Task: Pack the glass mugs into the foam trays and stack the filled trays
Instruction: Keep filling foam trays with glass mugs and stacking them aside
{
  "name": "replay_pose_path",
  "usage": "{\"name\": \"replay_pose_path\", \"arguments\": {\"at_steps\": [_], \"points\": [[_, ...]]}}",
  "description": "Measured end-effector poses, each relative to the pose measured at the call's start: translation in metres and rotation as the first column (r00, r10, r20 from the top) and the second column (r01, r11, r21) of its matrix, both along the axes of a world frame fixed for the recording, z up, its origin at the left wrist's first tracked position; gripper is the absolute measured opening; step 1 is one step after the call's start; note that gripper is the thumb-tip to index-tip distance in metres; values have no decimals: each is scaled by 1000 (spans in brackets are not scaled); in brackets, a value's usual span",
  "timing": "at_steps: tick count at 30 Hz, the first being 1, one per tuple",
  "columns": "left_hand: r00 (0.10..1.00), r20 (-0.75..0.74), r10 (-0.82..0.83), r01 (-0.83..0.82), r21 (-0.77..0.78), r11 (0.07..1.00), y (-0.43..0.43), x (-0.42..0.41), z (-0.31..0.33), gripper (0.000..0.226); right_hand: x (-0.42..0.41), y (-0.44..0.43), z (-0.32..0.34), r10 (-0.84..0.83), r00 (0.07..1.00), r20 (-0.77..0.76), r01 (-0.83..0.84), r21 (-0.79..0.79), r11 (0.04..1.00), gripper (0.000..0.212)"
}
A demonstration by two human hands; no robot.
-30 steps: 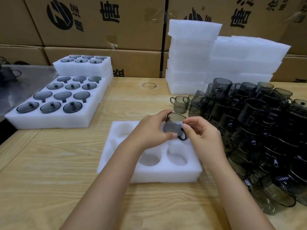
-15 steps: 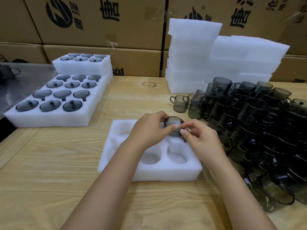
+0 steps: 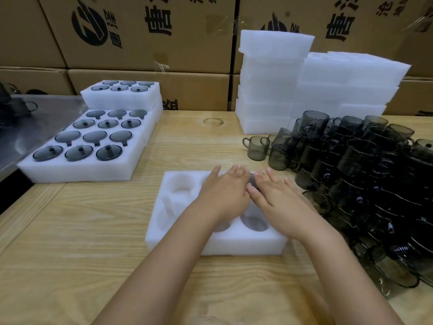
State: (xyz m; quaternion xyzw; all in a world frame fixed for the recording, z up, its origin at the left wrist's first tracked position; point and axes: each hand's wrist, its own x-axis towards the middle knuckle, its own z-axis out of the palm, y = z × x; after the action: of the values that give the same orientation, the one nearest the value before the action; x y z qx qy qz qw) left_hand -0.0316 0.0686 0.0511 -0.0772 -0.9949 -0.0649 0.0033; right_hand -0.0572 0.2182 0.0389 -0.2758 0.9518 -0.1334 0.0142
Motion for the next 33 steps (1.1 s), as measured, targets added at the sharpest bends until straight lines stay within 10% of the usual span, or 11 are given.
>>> {"name": "replay_pose_path", "arguments": {"at_steps": [8,12,15,19,23,27,33], "points": [[998,55,-9,12,-58,998,3,2,4,52,6,0,-3,60,997,-52,-60,-7,998,60],[992,120,-37,-7,346,938,-30,8,15,46,12,3,0,189,982,-18,-190,-57,980,53],[968,-66,244,-131,696,706,-78,23,16,40,11,1,6,185,982,-29,-185,23,983,51],[916,-25,401,-25,993,120,-104,39,-4,40,16,-6,12,155,984,-91,-140,149,979,52],[904,51,425,-46,999,-22,-107,40,-30,56,17,-14,23,98,990,-105,-88,97,991,37],[920,159,357,-77,969,-234,-114,39,-34,58,-17,-33,44,-148,981,-127,91,-371,924,29],[925,202,322,-104,949,-297,-122,33,-38,56,-101,-76,55,-277,961,-4,275,-108,955,41]]}}
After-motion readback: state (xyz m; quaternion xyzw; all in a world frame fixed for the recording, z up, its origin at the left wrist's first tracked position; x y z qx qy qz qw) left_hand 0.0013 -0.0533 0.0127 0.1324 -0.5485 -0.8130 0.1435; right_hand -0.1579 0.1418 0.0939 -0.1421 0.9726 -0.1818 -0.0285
